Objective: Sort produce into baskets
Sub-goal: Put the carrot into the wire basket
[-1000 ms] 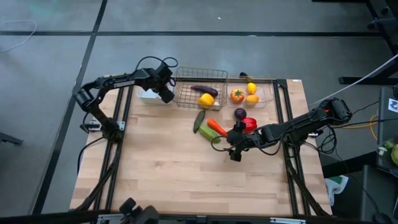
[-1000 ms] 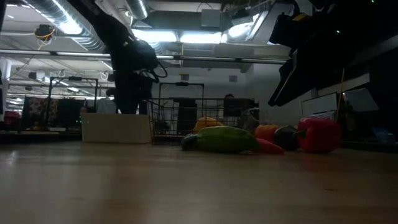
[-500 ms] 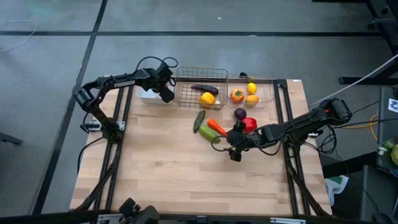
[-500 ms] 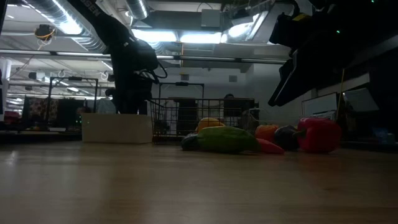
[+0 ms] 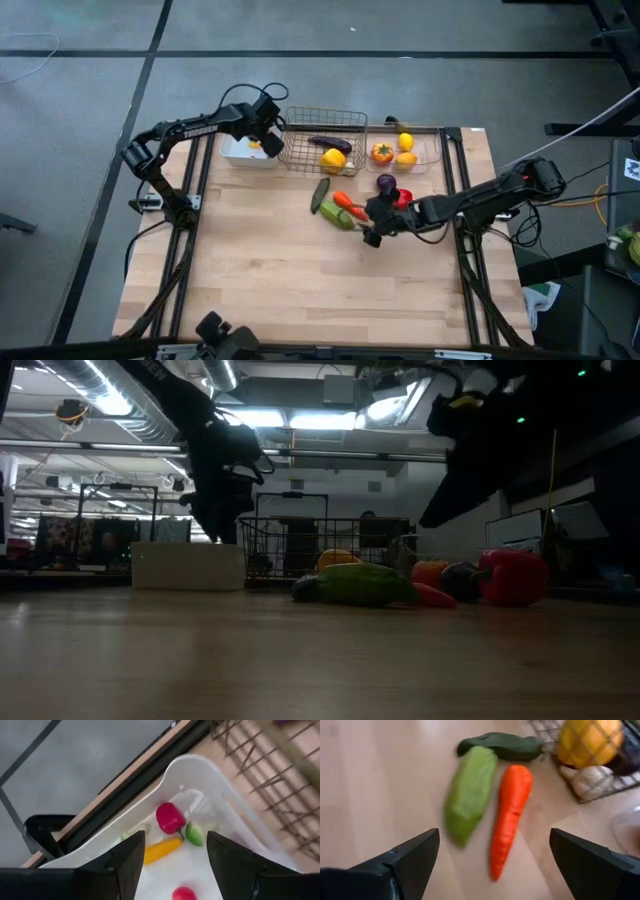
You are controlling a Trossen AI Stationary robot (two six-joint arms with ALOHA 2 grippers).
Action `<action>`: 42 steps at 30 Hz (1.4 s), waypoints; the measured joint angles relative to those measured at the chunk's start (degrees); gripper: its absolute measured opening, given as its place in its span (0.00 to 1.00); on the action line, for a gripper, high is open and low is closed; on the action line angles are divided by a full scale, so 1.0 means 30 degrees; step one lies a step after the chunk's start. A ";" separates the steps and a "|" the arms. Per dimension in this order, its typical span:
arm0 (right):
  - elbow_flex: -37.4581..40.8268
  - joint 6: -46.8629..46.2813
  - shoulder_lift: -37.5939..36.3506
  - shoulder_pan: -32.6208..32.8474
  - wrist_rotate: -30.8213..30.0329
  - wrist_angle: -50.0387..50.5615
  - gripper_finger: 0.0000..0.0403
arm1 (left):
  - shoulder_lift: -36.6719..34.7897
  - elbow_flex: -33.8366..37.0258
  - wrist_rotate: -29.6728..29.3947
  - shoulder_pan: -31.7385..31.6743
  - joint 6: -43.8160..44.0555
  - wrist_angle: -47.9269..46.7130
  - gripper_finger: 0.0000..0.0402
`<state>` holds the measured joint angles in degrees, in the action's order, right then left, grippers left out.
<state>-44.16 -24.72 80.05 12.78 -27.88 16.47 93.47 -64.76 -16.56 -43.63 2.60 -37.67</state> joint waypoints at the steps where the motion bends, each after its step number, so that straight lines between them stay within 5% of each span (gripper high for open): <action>1: 0.0000 -0.0039 0.0000 -0.0279 0.0000 0.0000 0.93 | 0.0000 -0.0152 0.0038 0.0003 0.0003 0.0000 0.52; 12: 0.0000 0.1444 0.0930 -0.3107 0.4671 0.0016 0.93 | -0.0029 -0.2226 0.0236 0.0026 -0.0492 -0.1327 0.52; 29: -0.0059 0.1906 0.4898 -0.3179 0.3112 -0.0302 0.93 | -0.0124 -0.3544 0.0316 0.0552 -0.1067 -0.1748 0.52; 42: 0.0007 0.2889 0.5187 -0.3179 0.3286 -0.1953 0.61 | -0.0124 -0.3544 0.0309 0.1575 -0.1511 -0.1734 0.52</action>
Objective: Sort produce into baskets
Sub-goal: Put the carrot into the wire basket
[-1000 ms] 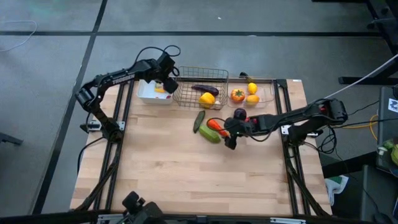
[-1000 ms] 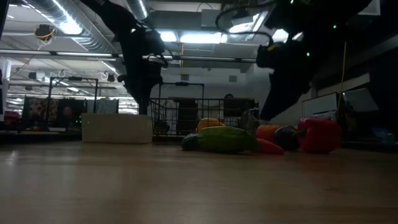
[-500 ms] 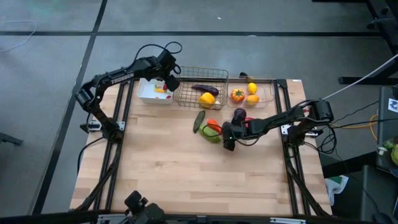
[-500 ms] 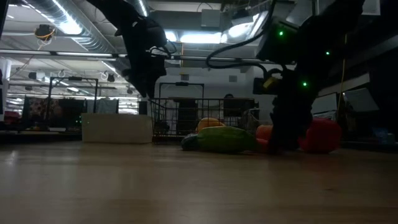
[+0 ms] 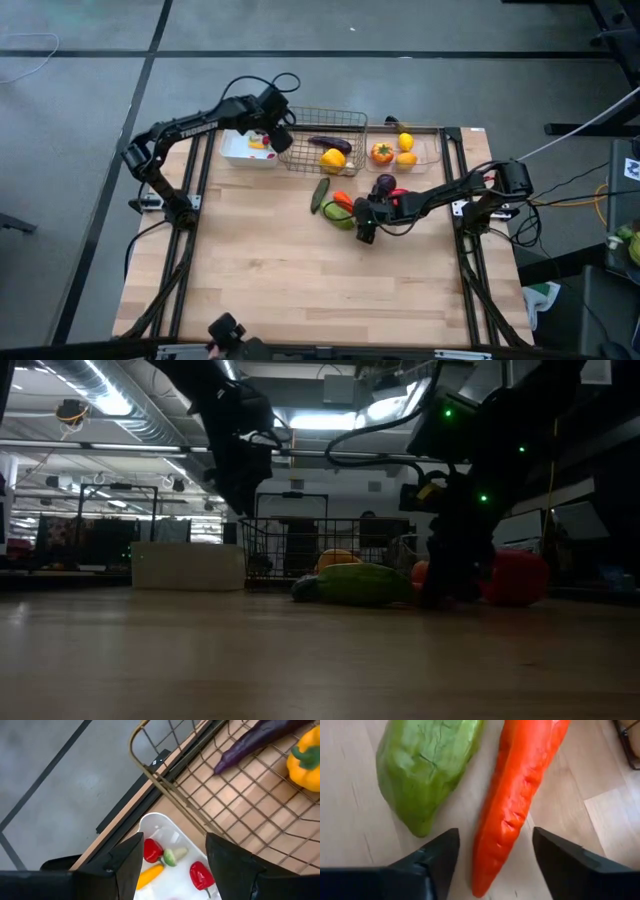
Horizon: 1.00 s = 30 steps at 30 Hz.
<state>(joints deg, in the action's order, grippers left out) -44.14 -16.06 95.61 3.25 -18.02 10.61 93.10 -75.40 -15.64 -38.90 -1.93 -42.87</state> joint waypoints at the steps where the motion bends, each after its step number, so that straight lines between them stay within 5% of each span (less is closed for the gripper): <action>1: 0.0000 -0.0007 0.0000 0.0000 0.0000 -0.0013 0.57 | 0.0000 0.0000 0.0002 0.0085 -0.0065 0.0000 0.52; 13: 0.0000 -0.0036 0.0007 0.0000 0.0240 -0.0094 0.26 | 0.0000 0.0000 0.0007 0.0969 -0.0420 0.0013 0.52; 22: -0.0093 -0.0036 -0.0036 0.0000 0.0341 0.0096 0.24 | 0.0000 0.0000 0.0001 0.1132 -0.0264 0.0015 0.52; 30: -0.2472 0.0009 -0.0044 0.0000 0.0452 0.3924 0.24 | 0.0000 0.0000 0.0002 0.1136 -0.0023 0.0015 0.52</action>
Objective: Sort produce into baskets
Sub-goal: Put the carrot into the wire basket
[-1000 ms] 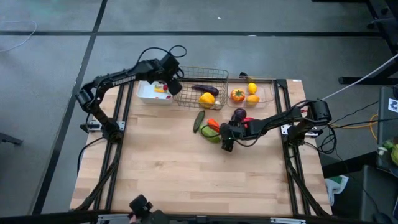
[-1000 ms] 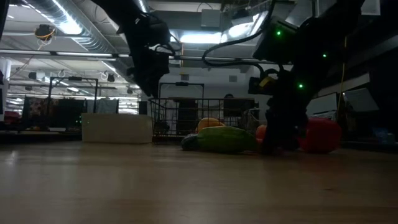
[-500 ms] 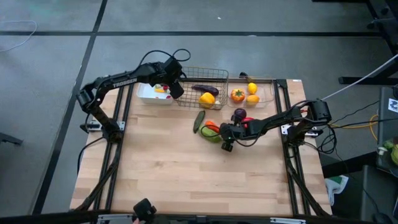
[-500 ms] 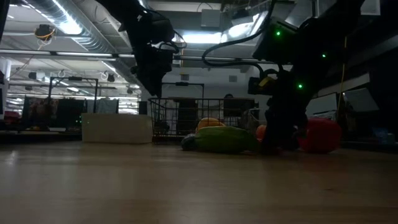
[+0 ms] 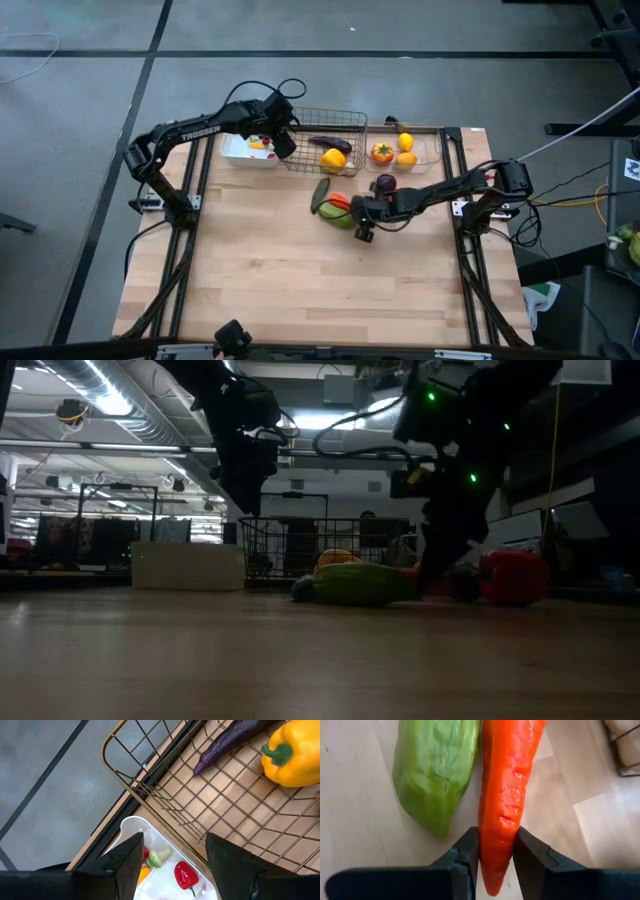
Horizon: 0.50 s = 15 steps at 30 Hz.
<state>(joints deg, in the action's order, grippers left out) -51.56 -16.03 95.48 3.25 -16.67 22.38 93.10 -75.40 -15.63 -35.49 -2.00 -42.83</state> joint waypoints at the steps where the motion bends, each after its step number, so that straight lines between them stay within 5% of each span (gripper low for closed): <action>1: -0.0402 0.0014 -0.0008 0.0000 0.0000 0.0579 0.24 | 0.0000 0.0000 0.0001 0.0002 -0.0015 0.0000 0.52; 15: -0.6440 0.3323 -0.0035 0.0015 -0.0875 0.7914 0.24 | 0.0000 0.0000 -0.0002 0.0002 -0.0029 0.0000 0.52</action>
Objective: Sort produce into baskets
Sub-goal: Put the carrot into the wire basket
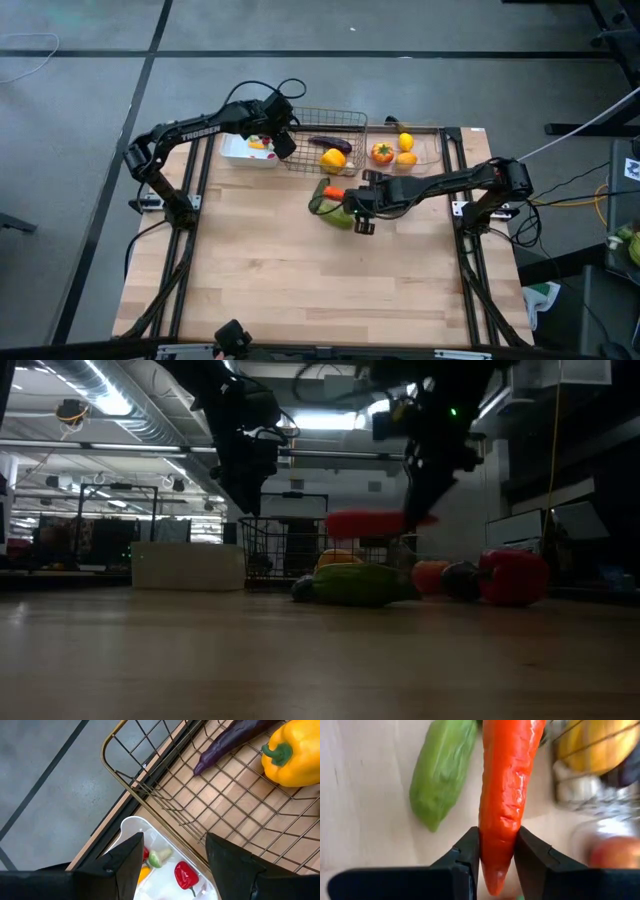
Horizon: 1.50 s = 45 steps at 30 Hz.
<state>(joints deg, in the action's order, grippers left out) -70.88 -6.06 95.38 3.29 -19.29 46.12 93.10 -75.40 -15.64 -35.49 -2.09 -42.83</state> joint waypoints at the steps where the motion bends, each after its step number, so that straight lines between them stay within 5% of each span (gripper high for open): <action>1: -0.0409 0.0438 0.0001 0.0000 -0.0301 0.0226 0.24 | 0.0000 0.0000 0.0000 0.0000 0.0000 0.0000 0.52; 8: -0.2116 0.3293 -0.0023 -0.0950 -0.2794 0.0651 0.24 | 0.0000 0.0000 0.0000 0.0000 0.0008 0.0000 0.52; 13: -0.2286 0.3706 -0.0023 -0.2990 -0.2753 0.0223 0.24 | 0.0000 0.0000 0.0000 0.0000 0.0087 0.0007 0.52; 28: -0.2291 0.5336 0.0166 -0.8497 0.3887 -0.4475 0.24 | 0.0000 0.0000 0.0000 -0.0003 0.0175 0.0102 0.52; 45: -0.2348 0.5614 0.3957 -1.0726 0.4576 -0.6048 0.24 | -0.0005 0.0000 0.0000 0.0000 0.0204 0.0090 0.52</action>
<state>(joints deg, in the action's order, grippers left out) -77.92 10.78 107.25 -28.89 -5.56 27.98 93.09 -75.40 -15.64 -35.48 -1.48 -42.56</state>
